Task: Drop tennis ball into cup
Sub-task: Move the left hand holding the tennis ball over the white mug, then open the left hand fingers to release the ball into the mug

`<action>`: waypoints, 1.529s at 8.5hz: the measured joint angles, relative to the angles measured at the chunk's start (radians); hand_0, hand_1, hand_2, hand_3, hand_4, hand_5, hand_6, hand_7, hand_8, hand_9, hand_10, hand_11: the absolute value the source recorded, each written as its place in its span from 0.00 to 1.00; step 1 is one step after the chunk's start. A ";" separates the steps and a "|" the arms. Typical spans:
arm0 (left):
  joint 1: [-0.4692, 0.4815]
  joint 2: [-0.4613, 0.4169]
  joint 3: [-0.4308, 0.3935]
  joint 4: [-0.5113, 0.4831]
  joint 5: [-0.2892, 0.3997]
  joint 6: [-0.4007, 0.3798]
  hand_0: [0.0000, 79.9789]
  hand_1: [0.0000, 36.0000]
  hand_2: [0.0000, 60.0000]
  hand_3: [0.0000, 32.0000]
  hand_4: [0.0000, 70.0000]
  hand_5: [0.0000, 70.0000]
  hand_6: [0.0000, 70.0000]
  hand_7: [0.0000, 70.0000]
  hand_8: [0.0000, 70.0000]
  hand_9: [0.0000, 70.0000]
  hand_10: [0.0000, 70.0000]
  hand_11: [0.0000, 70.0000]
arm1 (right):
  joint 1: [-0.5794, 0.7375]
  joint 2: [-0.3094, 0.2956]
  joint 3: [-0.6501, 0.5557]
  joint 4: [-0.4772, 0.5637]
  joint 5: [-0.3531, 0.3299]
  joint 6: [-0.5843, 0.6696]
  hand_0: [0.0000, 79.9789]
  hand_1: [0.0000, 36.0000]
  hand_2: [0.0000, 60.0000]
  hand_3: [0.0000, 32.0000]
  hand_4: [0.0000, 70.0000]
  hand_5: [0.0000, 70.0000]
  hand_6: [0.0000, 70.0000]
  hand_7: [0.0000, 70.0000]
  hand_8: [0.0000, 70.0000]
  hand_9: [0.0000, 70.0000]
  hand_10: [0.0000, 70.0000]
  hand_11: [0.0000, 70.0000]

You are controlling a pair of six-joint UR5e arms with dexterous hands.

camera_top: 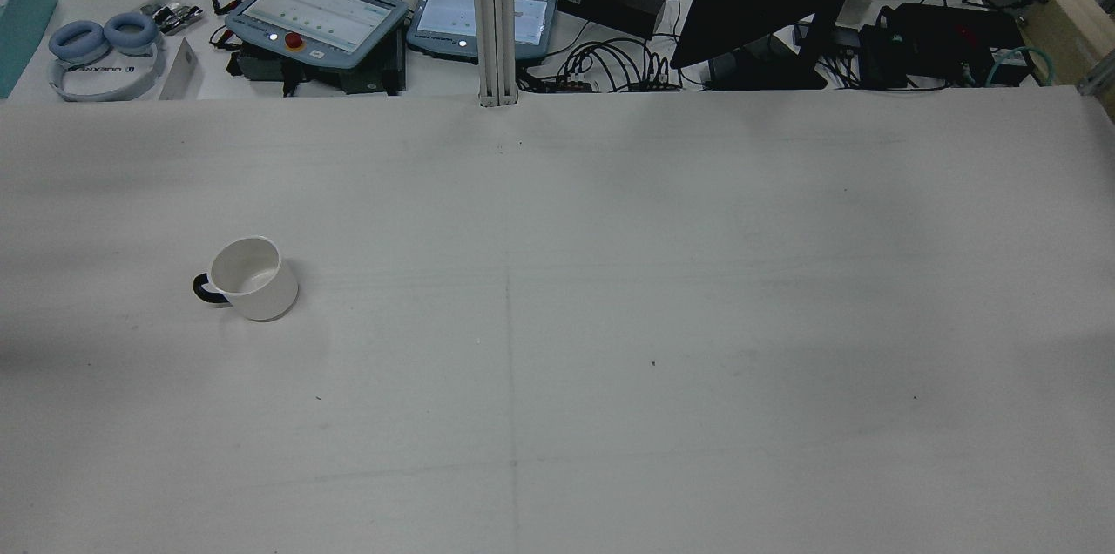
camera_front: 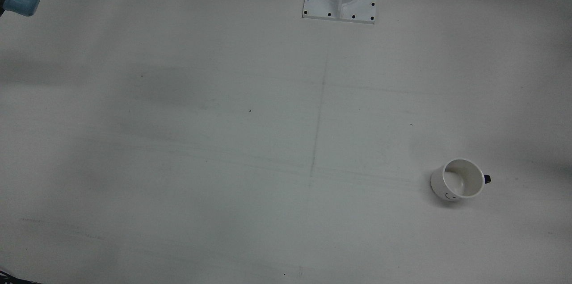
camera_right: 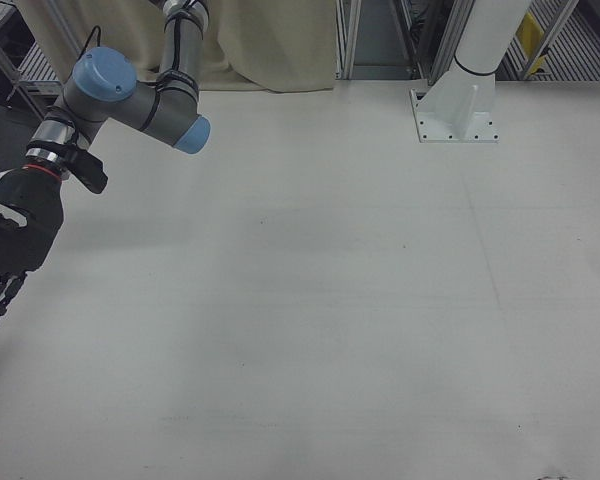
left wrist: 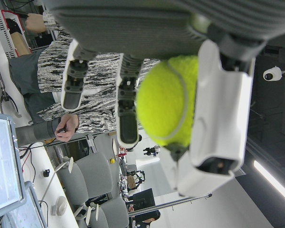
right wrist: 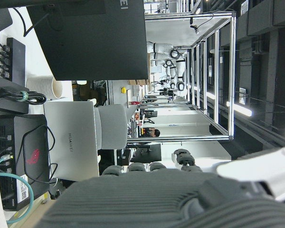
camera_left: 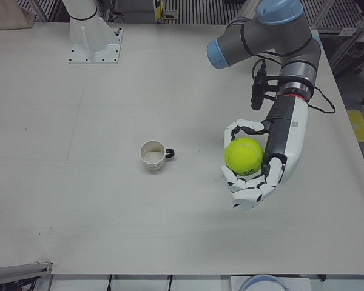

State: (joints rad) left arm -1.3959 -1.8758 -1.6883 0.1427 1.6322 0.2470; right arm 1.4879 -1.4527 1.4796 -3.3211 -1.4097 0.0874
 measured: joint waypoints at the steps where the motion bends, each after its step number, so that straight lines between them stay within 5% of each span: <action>1: 0.000 0.000 0.000 0.000 0.000 0.000 1.00 1.00 1.00 1.00 0.09 0.48 1.00 0.94 0.69 0.59 0.22 0.36 | 0.000 0.000 0.000 0.000 0.000 0.000 0.00 0.00 0.00 0.00 0.00 0.00 0.00 0.00 0.00 0.00 0.00 0.00; 5: 0.056 0.039 -0.029 -0.068 0.035 -0.003 1.00 1.00 1.00 1.00 0.03 0.47 1.00 0.94 0.69 0.61 0.22 0.38 | 0.000 0.000 -0.001 0.000 0.000 0.000 0.00 0.00 0.00 0.00 0.00 0.00 0.00 0.00 0.00 0.00 0.00 0.00; 8: 0.221 0.093 -0.058 -0.111 0.075 0.031 1.00 1.00 1.00 1.00 0.00 0.50 1.00 0.86 0.71 0.60 0.22 0.37 | 0.000 0.000 -0.001 0.000 0.000 0.000 0.00 0.00 0.00 0.00 0.00 0.00 0.00 0.00 0.00 0.00 0.00 0.00; 12: 0.413 0.095 -0.060 -0.125 0.024 0.093 1.00 1.00 1.00 1.00 0.00 0.49 1.00 0.87 0.70 0.60 0.22 0.37 | 0.000 0.000 -0.001 0.000 0.000 0.000 0.00 0.00 0.00 0.00 0.00 0.00 0.00 0.00 0.00 0.00 0.00 0.00; 13: 0.428 0.094 -0.058 -0.126 0.018 0.100 1.00 1.00 1.00 1.00 0.00 0.48 1.00 0.75 0.65 0.50 0.21 0.36 | 0.000 0.000 -0.001 0.000 0.000 0.000 0.00 0.00 0.00 0.00 0.00 0.00 0.00 0.00 0.00 0.00 0.00 0.00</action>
State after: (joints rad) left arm -0.9675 -1.7817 -1.7464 0.0171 1.6498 0.3469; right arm 1.4879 -1.4527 1.4787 -3.3211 -1.4097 0.0874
